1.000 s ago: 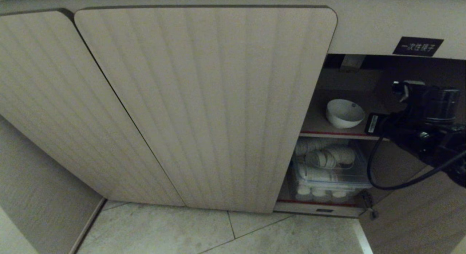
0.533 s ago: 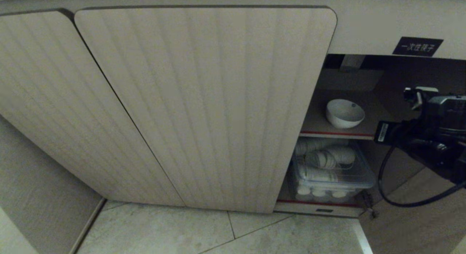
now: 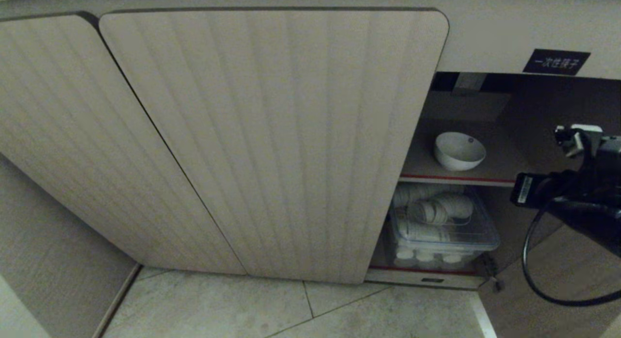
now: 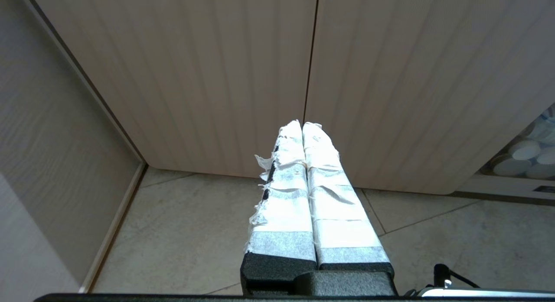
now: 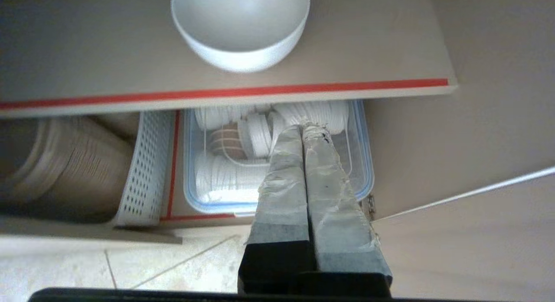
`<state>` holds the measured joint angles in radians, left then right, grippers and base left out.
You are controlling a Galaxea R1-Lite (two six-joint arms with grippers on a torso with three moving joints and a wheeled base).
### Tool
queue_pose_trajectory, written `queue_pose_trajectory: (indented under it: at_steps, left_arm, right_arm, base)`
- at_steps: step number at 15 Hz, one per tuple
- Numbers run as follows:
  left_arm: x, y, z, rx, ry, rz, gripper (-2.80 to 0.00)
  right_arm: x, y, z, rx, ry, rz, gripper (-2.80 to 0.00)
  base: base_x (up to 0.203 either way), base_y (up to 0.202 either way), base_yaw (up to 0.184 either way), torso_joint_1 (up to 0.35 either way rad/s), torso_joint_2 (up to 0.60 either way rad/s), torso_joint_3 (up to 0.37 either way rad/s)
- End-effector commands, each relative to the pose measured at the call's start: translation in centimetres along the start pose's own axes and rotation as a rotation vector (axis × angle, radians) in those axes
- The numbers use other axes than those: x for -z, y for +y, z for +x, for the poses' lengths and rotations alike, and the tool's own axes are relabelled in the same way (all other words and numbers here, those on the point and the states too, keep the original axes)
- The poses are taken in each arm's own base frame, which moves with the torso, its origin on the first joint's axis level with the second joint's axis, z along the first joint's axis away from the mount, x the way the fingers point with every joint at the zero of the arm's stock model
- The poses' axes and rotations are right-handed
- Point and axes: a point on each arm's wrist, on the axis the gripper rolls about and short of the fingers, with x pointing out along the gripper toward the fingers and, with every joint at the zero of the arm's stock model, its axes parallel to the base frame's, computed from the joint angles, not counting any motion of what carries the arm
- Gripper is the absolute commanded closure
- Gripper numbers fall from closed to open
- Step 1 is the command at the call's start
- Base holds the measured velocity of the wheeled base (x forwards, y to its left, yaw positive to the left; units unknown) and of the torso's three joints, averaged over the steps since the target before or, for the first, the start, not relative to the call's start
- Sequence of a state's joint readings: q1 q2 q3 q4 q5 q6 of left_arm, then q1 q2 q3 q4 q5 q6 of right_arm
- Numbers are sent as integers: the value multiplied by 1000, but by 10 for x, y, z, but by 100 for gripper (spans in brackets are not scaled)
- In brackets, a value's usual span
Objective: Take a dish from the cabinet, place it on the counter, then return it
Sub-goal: Close the cabinet door
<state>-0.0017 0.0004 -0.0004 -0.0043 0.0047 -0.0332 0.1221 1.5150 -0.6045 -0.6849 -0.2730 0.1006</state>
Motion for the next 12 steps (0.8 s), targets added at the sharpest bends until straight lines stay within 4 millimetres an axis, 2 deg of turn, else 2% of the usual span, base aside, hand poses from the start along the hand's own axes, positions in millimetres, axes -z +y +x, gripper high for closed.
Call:
queue_pose_trajectory:
  at_steps: [1,6,12]
  left_arm:
    - [0,0,0,0,-2,-1,0]
    - [0,0,0,0,0,-1,0]
    - [0,0,0,0,0,-1,0]
  right_arm:
    - [4,-5,-17,-7,-9,-25,0]
    - [31,-13,-36,-13,61,-79,0]
    - [47,-17,-45,-9,109,-90,0]
  base:
    - [0,0,0,0,0,0]
    - [0,0,0,0,0,0]
    - [0,0,0,0,0,0]
